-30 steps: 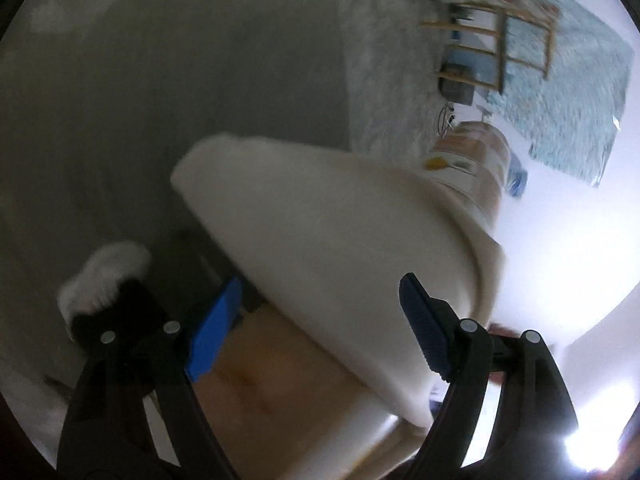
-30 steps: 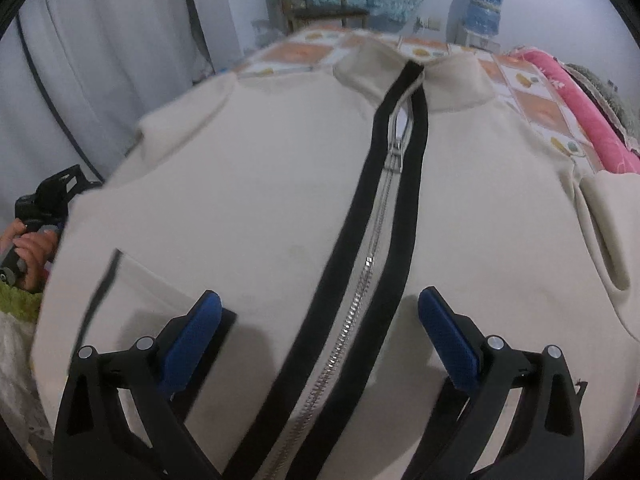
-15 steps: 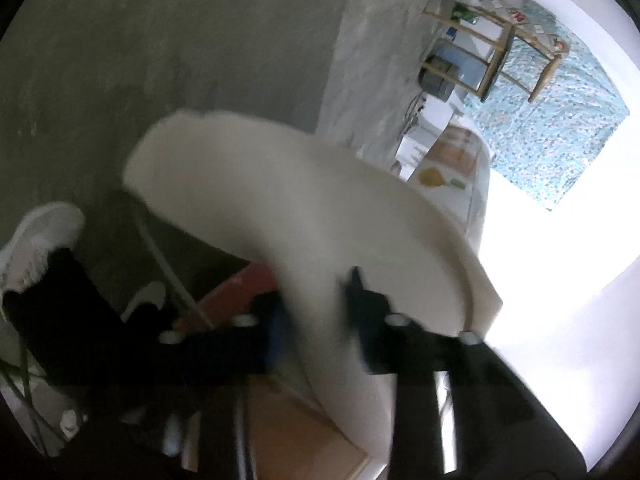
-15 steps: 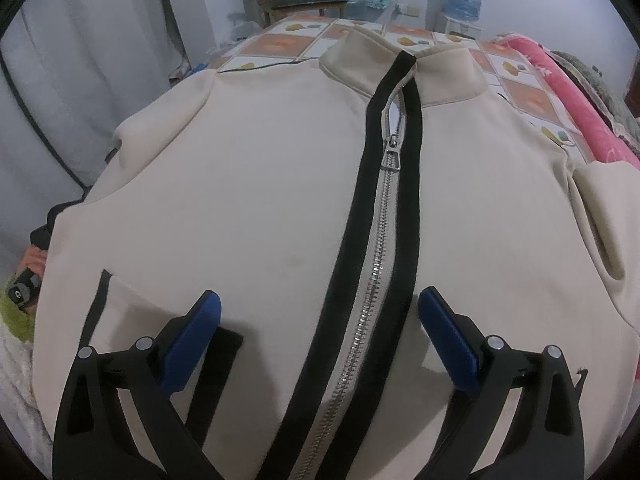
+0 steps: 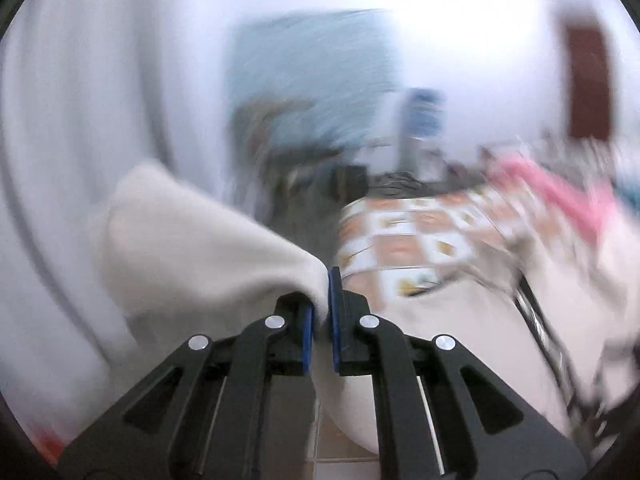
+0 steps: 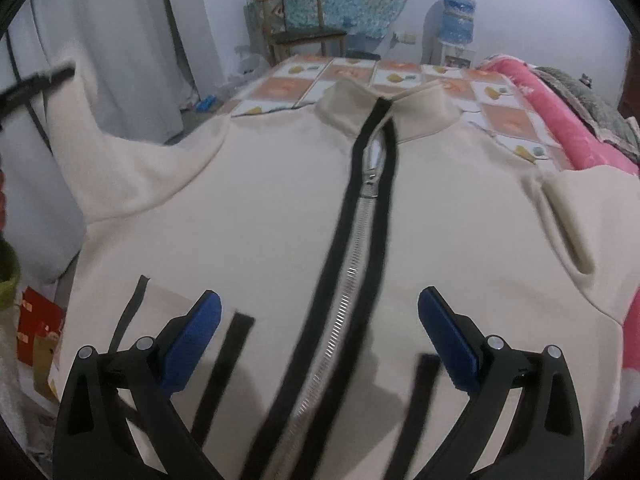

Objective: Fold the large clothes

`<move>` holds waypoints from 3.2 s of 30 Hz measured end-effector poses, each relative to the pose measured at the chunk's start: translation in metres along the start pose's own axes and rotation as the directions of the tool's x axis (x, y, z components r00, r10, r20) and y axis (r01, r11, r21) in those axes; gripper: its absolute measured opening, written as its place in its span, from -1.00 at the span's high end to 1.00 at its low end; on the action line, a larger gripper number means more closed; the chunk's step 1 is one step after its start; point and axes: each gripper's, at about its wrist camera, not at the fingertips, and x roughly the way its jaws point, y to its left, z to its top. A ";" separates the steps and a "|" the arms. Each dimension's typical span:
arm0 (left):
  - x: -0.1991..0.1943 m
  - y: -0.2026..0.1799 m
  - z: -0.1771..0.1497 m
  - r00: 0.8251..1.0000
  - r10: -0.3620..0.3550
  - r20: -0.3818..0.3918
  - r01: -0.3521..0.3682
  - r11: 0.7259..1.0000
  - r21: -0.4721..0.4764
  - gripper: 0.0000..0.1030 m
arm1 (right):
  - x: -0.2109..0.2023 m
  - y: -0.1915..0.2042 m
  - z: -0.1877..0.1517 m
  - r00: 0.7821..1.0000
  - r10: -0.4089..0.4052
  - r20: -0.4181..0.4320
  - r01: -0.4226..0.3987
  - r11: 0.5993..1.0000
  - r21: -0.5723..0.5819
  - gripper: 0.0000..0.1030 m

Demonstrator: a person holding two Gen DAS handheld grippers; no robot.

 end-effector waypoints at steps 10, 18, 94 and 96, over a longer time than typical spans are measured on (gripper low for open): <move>0.002 -0.191 -0.111 0.918 -0.198 -0.343 0.305 0.905 0.296 0.29 | -0.067 -0.074 -0.034 0.996 -0.081 0.050 0.075 0.991 0.111 -0.87; -0.006 -0.098 -0.130 0.894 -0.318 -0.315 0.301 0.948 -0.104 0.19 | -0.083 -0.114 -0.034 0.999 0.027 -0.019 -0.023 0.985 0.171 -0.87; -0.008 -0.052 -0.176 0.900 -0.364 -0.240 0.287 0.908 -0.304 -0.14 | -0.051 -0.168 0.035 0.939 0.335 -0.077 -0.292 0.896 0.335 0.81; -0.017 -0.044 -0.177 0.888 -0.412 -0.204 0.324 0.876 -0.358 -0.14 | -0.055 -0.139 0.073 0.931 0.357 -0.071 -0.327 0.906 0.269 0.81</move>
